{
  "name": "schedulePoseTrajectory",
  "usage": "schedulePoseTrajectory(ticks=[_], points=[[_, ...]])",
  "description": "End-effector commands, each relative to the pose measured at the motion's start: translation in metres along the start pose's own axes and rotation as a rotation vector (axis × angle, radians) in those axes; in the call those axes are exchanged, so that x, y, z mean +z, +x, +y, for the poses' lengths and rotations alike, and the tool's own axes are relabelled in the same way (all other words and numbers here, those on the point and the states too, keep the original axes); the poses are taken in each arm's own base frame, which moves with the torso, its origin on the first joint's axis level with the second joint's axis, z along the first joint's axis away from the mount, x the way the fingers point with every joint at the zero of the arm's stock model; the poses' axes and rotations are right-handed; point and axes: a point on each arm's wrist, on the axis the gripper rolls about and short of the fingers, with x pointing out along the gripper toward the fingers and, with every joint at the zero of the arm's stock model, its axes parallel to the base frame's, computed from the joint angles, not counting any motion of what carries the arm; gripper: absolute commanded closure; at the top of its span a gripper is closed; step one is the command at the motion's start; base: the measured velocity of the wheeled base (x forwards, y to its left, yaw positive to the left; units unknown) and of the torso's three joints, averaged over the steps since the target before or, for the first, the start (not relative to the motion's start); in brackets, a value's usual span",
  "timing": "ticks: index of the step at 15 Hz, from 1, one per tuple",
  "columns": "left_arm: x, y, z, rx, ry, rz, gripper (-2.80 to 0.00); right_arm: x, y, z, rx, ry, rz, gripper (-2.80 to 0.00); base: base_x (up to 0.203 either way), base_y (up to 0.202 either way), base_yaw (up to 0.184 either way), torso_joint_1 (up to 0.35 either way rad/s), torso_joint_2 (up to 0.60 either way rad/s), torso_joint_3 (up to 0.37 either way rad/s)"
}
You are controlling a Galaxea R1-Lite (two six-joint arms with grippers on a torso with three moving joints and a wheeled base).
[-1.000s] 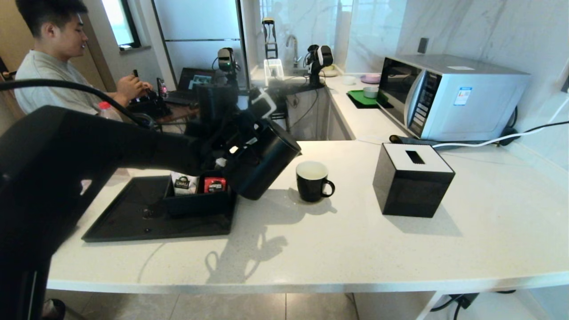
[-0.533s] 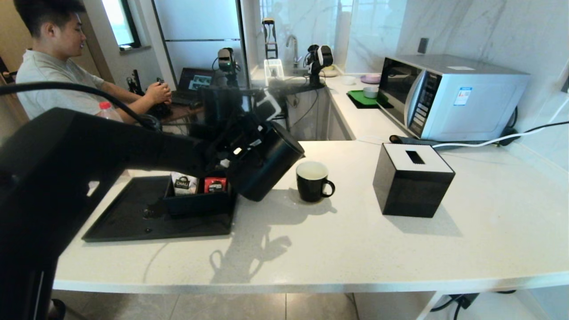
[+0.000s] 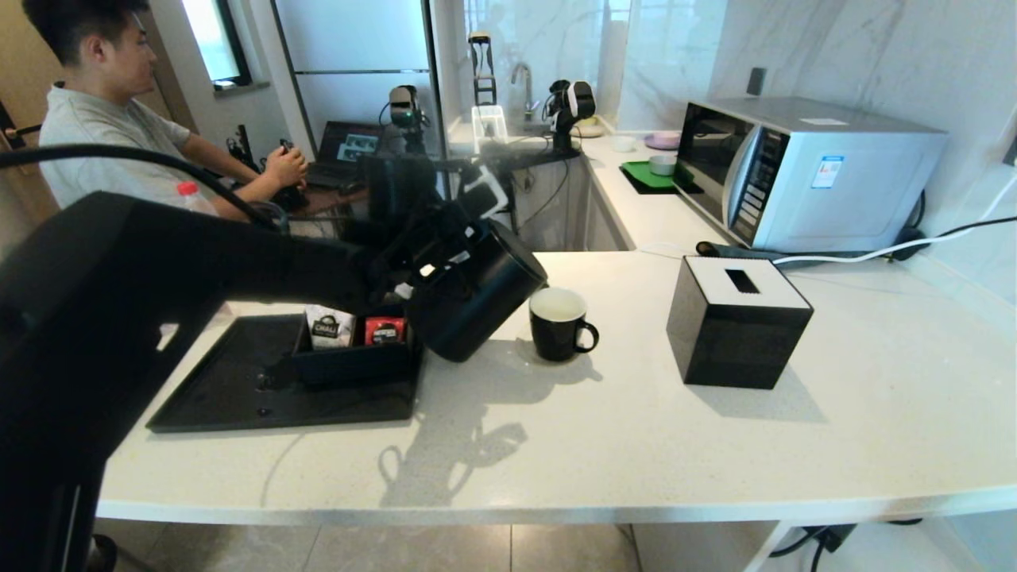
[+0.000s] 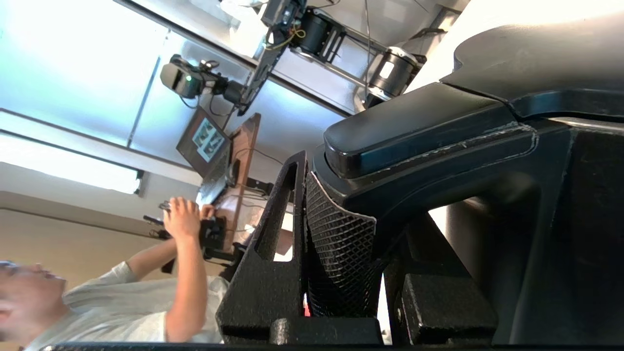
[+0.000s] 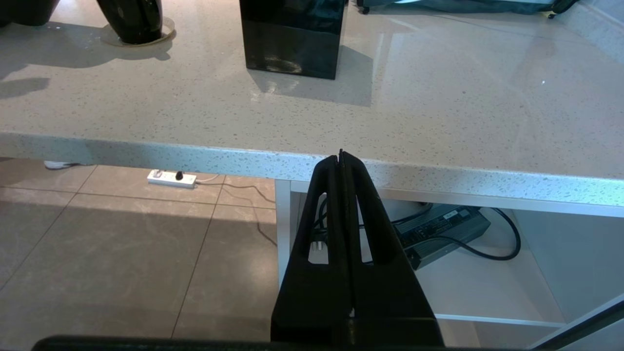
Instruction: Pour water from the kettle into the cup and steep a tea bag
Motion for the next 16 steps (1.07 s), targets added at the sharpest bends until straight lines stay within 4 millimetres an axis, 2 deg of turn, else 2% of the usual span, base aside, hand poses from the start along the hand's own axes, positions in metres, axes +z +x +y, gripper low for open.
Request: schedulePoseTrajectory(ticks=[1, 16], points=[[0.0011, 0.0009, -0.0005, 0.002, 0.015, -0.004, 0.00, 0.0002, 0.0000, 0.0000, 0.000, -0.001, 0.001, 0.00, 0.000, 0.000, 0.000, 0.000, 0.00, 0.000], [0.0039, 0.0008, 0.0007, -0.005, 0.104, -0.005, 0.00, 0.0002, 0.0000, 0.0000, 0.000, -0.001, 0.001, 0.00, 0.000, 0.000, 0.000, 0.000, 0.00, 0.000]])
